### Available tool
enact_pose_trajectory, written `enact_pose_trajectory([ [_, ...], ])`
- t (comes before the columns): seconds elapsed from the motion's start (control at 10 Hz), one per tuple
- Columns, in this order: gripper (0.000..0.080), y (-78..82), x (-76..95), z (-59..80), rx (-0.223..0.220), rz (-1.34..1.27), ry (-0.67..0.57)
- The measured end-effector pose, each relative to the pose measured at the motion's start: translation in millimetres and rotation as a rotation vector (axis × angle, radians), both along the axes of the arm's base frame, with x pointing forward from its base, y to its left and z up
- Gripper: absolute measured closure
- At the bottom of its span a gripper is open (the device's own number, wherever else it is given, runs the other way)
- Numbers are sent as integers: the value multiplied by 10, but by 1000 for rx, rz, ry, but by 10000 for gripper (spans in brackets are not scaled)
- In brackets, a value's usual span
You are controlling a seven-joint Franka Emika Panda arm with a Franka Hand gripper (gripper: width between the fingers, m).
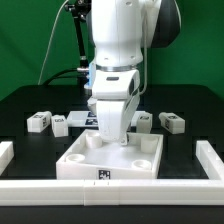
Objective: Assemble one leg
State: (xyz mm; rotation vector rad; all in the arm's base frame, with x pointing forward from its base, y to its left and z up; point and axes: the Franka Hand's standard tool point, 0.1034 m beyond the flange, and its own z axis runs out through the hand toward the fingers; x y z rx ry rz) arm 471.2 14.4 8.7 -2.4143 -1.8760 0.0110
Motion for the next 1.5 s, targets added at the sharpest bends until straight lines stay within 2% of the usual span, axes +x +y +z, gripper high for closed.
enact_pose_trajectory([
  [0.8,739,0,31,9,0,2,-13],
  [1.0,738,94,99,1,-7,63,-26],
  [1.2,739,288,142,-8,1,105,-34],
  [1.5,739,278,149,-7,1,102,-36],
])
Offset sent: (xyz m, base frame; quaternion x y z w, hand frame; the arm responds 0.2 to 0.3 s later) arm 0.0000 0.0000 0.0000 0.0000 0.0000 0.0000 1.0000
